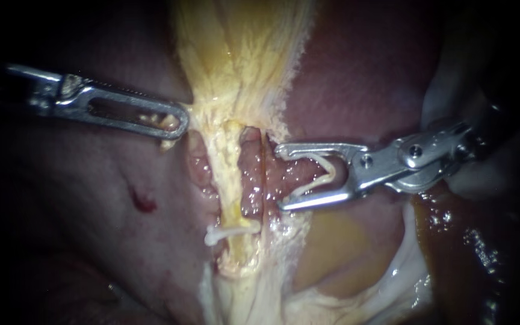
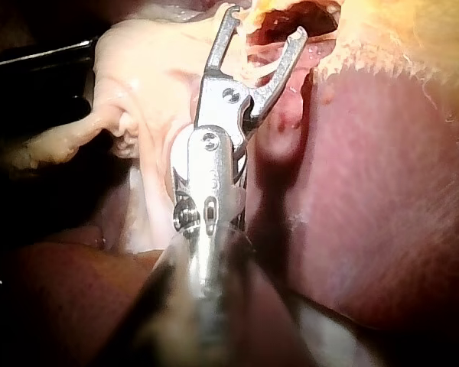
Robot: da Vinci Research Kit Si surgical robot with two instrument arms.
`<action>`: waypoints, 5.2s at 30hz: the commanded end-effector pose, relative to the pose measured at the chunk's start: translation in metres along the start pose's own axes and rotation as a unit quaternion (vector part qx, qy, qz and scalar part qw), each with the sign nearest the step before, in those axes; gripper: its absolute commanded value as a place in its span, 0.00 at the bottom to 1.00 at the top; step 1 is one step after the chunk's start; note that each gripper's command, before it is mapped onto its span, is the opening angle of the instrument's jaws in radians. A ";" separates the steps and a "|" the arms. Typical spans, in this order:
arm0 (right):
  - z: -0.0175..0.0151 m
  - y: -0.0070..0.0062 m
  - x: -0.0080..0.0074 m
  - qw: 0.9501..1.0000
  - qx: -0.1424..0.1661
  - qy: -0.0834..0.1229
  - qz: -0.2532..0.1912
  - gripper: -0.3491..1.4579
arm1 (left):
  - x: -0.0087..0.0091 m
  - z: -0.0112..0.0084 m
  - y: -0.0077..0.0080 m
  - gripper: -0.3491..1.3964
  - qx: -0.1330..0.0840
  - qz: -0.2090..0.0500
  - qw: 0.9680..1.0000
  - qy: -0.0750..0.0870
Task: Clipping second clip left tube
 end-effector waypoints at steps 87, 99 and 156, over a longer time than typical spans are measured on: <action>0.0128 -0.0013 -0.0052 0.991 0.090 0.003 0.098 0.45 | 0.0002 0.0001 0.0002 0.00 -0.001 0.001 1.000 -0.001; 0.0132 -0.0039 -0.0033 0.988 0.117 0.015 0.103 0.45 | 0.0002 0.0000 0.0004 0.00 -0.001 0.001 1.000 0.000; 0.0123 -0.0039 -0.0034 0.986 0.130 0.015 0.109 0.00 | 0.0002 0.0000 0.0005 0.00 -0.001 0.001 1.000 -0.001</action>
